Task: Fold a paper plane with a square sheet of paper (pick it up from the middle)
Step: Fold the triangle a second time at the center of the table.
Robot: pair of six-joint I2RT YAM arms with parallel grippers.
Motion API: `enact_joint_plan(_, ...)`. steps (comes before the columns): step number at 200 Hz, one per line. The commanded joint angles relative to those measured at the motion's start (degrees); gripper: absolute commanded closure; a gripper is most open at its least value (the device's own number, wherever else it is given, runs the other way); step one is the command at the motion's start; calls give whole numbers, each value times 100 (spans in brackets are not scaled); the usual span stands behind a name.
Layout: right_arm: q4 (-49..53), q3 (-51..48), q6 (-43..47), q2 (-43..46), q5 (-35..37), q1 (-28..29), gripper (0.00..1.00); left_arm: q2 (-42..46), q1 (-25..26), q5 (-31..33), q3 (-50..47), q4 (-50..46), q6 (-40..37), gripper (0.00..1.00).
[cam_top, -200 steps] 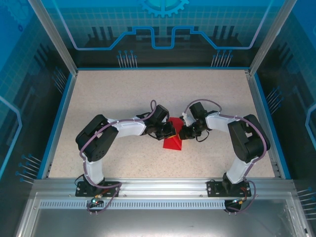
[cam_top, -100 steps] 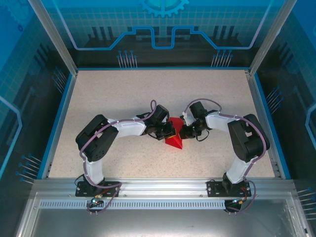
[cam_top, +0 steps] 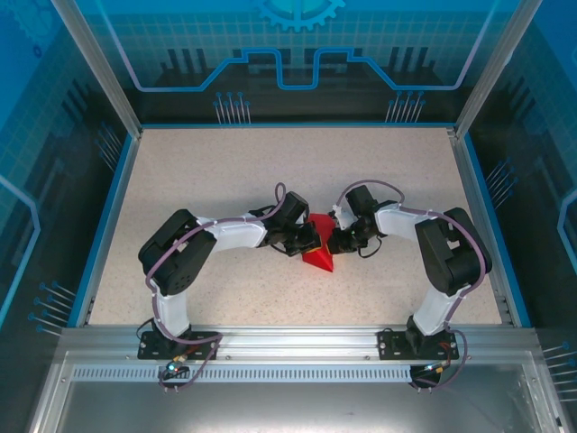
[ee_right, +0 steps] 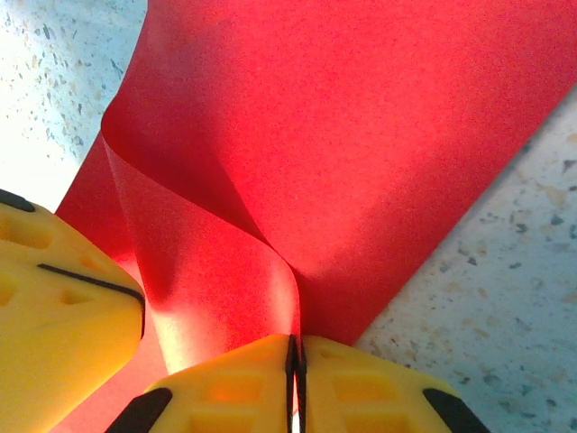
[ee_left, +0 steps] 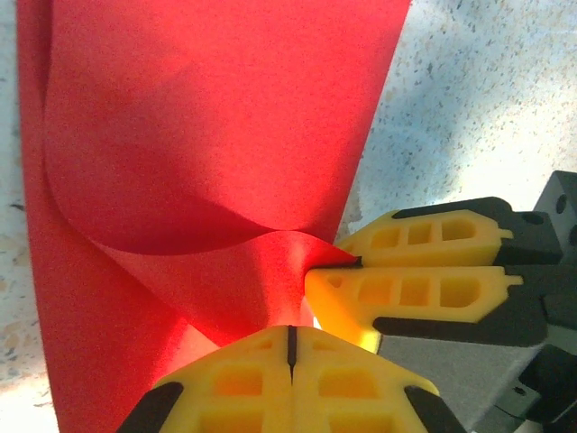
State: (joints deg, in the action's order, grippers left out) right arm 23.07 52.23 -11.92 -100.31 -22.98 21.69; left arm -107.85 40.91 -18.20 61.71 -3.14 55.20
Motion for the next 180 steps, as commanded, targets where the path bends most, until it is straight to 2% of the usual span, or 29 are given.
enact_joint_plan(1, 136, 77, 83, -30, -92, -104, 88, -134, 46, 12, 168, -327, -50, 100)
enact_joint_plan(44, 141, 77, 93, -50, -110, -104, 87, -386, 43, -82, 258, -421, -28, 100)
enact_joint_plan(95, 145, 77, 106, -49, -177, -95, 87, -60, 48, -37, 192, -397, -40, 100)
enact_joint_plan(180, 171, 86, 120, -85, -223, -69, 87, -208, 45, -243, 248, 384, 200, 100)
